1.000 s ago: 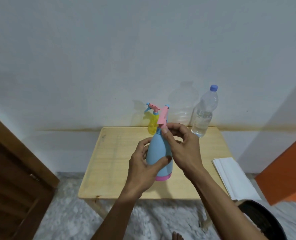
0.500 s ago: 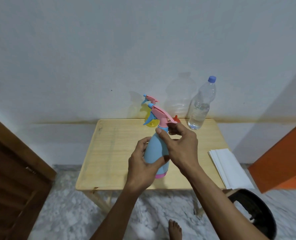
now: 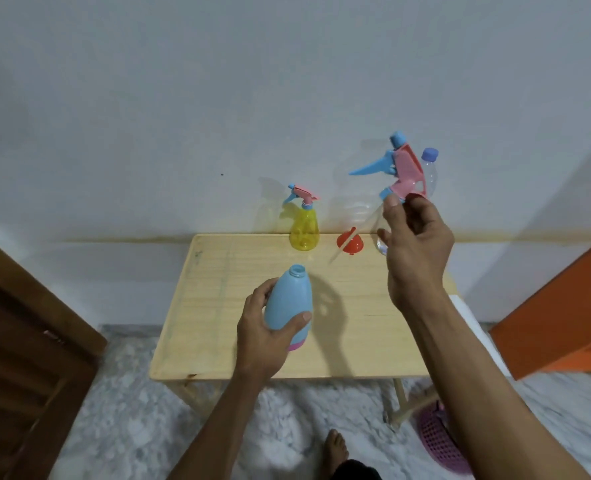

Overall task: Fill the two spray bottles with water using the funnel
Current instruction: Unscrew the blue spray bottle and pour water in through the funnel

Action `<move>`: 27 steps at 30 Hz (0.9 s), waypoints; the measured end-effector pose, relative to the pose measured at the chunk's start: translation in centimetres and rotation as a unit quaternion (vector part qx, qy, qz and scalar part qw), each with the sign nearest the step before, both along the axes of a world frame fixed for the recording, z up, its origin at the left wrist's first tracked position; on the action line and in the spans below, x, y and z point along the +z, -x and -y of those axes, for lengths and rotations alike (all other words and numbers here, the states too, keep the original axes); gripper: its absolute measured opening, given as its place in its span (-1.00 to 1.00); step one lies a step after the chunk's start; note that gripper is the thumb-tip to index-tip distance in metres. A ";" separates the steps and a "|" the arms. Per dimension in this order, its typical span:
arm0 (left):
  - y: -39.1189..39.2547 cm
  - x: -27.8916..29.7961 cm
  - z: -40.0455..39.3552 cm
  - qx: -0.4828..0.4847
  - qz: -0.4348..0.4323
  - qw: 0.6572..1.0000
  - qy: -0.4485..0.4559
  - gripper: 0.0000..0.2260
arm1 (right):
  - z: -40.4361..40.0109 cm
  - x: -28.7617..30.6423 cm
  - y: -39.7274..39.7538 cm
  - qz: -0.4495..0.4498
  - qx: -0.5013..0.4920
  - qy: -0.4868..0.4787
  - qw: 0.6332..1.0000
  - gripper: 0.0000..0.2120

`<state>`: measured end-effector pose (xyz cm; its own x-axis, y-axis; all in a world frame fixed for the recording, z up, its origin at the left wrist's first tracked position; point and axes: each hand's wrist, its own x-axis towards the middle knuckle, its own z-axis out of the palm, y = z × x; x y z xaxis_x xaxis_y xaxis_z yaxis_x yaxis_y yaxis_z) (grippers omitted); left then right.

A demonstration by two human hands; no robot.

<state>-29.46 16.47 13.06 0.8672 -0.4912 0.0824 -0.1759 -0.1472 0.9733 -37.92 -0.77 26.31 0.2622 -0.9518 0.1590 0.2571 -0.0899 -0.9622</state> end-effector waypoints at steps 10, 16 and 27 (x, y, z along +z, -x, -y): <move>-5.2 -3.8 2.3 0.070 -0.044 0.996 -0.029 -0.28 | 4.8 -10.1 -3.2 -0.145 0.013 -0.081 0.986 -0.81; -7.3 -7.7 4.1 0.071 -0.052 0.992 -0.086 -0.38 | 5.8 -18.3 -5.8 -0.295 0.090 -0.135 0.942 -0.89; -8.1 -11.0 6.6 0.078 -0.058 0.986 -0.134 -0.33 | 8.6 -25.5 -8.3 -0.494 0.147 -0.108 0.850 -0.85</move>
<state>-21.35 9.87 2.10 0.9301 -0.3414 -0.1358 -0.0207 -0.4176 0.9084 -29.60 -9.33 0.77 0.3985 -0.8010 -0.4467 -0.7051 0.0439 -0.7077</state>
